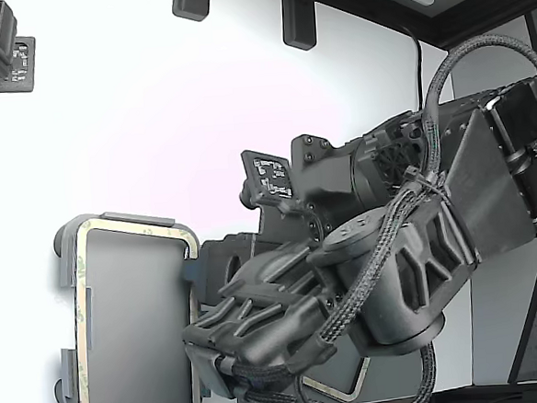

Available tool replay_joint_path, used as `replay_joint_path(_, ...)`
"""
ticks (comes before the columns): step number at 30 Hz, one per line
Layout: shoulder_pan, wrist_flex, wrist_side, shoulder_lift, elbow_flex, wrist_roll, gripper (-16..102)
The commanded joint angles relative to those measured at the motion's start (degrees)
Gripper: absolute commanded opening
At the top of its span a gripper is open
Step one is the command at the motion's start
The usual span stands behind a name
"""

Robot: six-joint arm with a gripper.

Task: Move top rectangular frame to the holder.

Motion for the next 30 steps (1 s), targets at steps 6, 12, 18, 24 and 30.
replay_joint_path(6, -1.1, 0.5, -0.6, 1.1, -1.1, -0.4, -9)
replay_joint_path(12, -1.1, 0.5, -1.1, 0.4, -1.0, -0.1, -10)
replay_joint_path(18, -1.3, 0.5, -1.1, 0.2, -0.5, -0.1, -8)
replay_joint_path(24, -1.5, 0.5, -1.4, 0.4, 0.2, 0.0, -8)
replay_joint_path(30, -1.5, 0.5, -2.0, 0.0, -0.4, 0.2, -8)
